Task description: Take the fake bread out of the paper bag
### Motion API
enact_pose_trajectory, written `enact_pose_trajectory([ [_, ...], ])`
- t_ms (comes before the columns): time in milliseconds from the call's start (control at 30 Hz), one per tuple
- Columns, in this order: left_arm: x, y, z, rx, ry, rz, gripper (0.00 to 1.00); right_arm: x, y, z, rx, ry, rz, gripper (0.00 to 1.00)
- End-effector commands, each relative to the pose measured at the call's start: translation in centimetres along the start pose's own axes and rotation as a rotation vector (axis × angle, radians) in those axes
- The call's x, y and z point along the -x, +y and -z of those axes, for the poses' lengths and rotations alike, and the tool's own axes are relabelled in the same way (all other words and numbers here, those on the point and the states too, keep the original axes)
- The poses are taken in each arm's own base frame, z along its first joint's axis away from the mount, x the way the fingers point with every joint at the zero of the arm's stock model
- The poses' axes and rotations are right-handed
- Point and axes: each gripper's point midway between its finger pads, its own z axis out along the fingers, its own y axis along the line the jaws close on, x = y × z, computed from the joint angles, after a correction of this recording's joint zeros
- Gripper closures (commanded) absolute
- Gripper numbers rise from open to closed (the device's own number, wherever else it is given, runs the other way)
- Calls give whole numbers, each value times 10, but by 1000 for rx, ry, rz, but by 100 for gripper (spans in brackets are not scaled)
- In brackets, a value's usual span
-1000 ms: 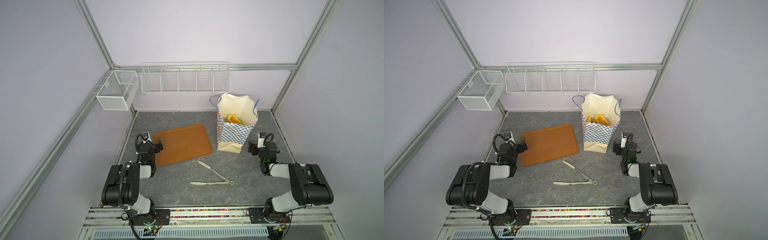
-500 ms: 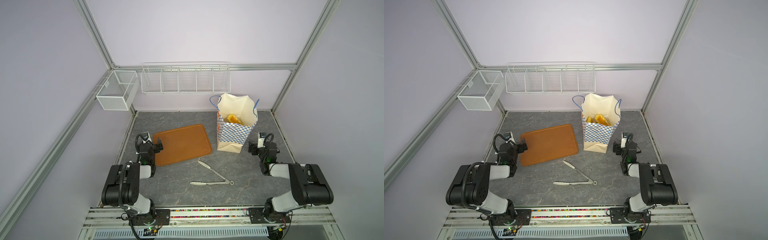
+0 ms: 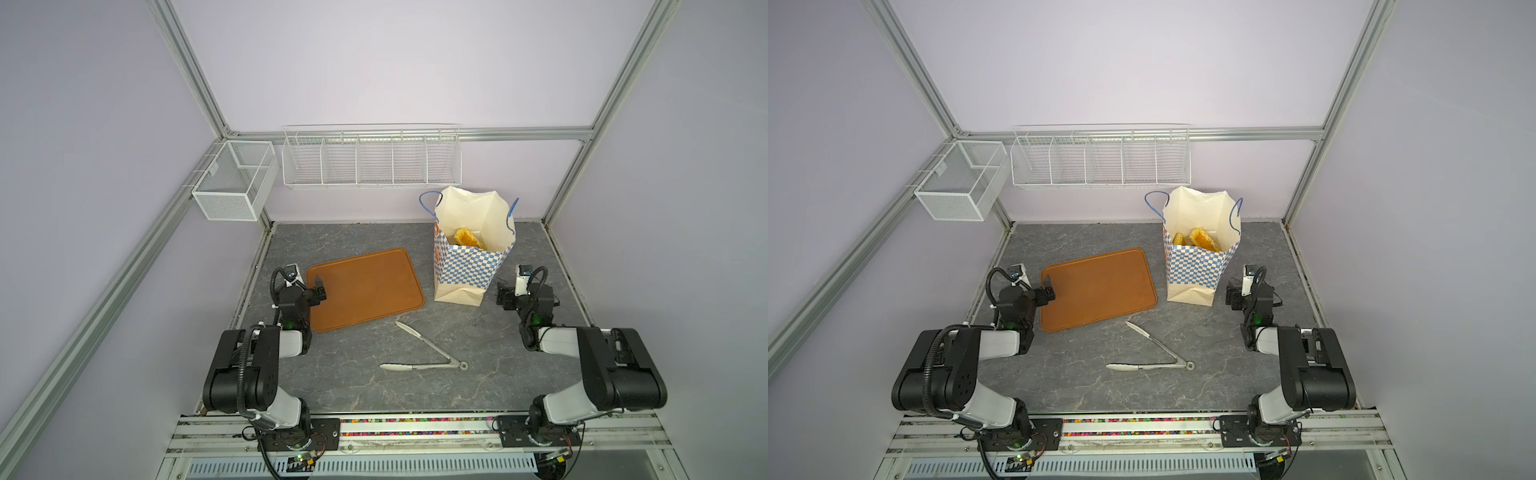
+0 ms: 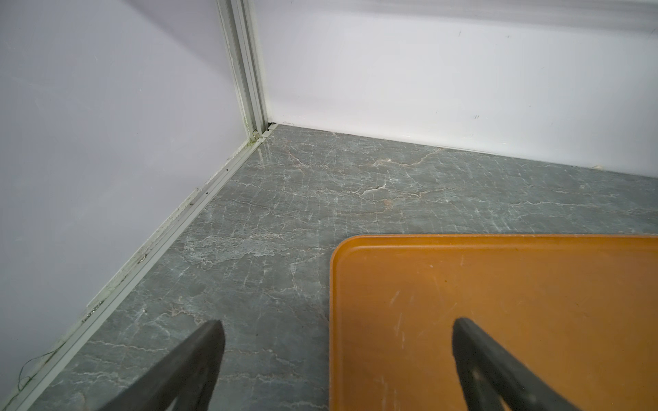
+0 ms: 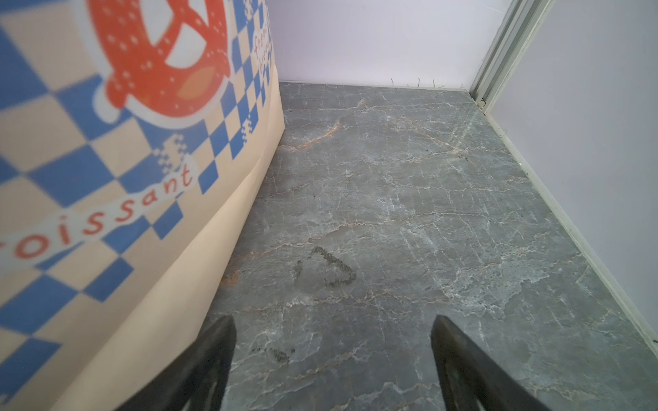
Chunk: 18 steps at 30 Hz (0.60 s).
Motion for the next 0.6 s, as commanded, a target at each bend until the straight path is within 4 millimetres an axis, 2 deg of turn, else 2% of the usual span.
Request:
enact_pose_trajectory([
  [0, -2, 0, 0, -4, -1, -14, 1, 5, 1, 0, 9, -21, 11, 12],
  [267, 5, -8, 8, -50, -27, -25, 1, 7, 4, 2, 26, -32, 18, 12],
  [367, 17, -3, 21, -34, -59, -15, 1, 11, 15, 7, 85, -43, 46, 12],
  [467, 33, -2, 30, -27, -63, -13, 1, 19, 16, 15, 94, -26, 41, 10],
  [567, 60, 1, 39, -12, -99, 50, 1, 26, 14, 21, 87, 49, 2, 8],
])
